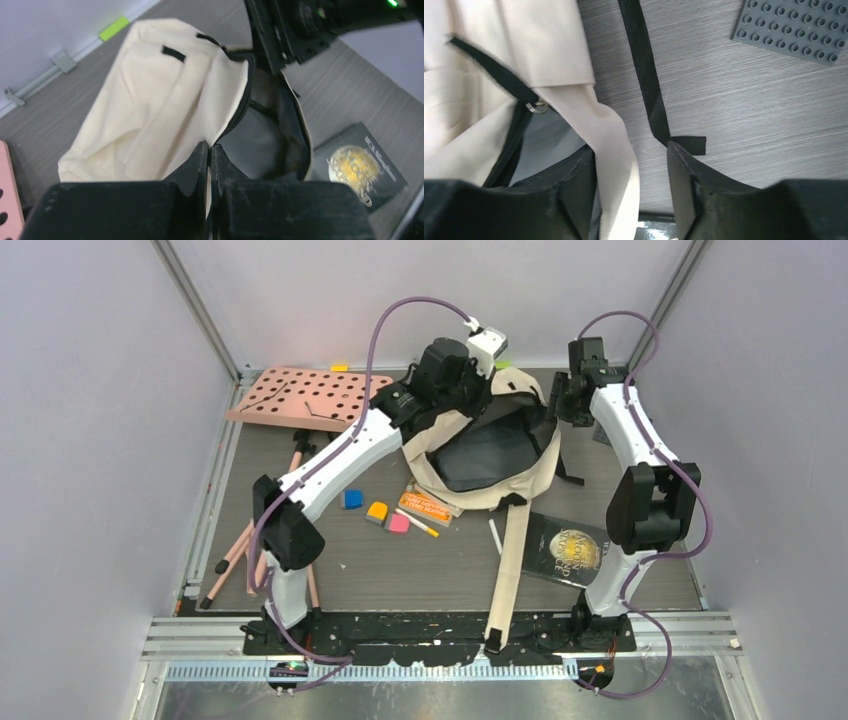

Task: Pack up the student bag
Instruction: Pick up the book from the center of the board.

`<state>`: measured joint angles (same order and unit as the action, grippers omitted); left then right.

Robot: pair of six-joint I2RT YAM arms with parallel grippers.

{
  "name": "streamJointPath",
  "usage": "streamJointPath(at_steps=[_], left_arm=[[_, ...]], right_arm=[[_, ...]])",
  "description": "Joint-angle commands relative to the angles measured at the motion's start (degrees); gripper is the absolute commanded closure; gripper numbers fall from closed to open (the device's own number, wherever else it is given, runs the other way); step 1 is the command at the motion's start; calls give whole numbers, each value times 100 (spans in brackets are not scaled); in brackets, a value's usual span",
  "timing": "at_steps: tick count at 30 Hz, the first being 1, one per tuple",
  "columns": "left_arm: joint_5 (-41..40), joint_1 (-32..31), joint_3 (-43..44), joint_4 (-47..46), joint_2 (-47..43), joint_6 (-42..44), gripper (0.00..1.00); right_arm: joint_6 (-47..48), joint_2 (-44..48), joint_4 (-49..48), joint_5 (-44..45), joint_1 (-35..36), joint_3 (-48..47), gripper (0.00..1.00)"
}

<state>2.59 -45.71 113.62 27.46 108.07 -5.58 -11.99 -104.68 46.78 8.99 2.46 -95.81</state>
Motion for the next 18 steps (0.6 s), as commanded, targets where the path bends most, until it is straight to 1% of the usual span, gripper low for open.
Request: streamJointPath(at_steps=[1,5,8,12,14,16,18], left_arm=[[9,392,873,-554,568,-38,100],[310,707,1372,-579,1170,-175,100],[405,920,1400,-712,1471,-272,100],[439,1157,1366,-1087,1863,-428,100],[488,1250,1501,-1174,2201,-510,100],[488,1311,1740,-1184,2518,-540,94],[381,1347,1968,-1202,2814,-519,80]], right_arm=[[-419,459,37,-220,-27,-19,41],[-837,819,98,-592,-7,573,39],[-1101,1028,96,-725,145,1025,39],[-1241,1171,107,-685,355,1368,39],[-1247,1201,127,-640,439,1455,39],[-1224,1248,160,-582,496,1486,39],[-1194,1313,191,-505,528,1458,39]])
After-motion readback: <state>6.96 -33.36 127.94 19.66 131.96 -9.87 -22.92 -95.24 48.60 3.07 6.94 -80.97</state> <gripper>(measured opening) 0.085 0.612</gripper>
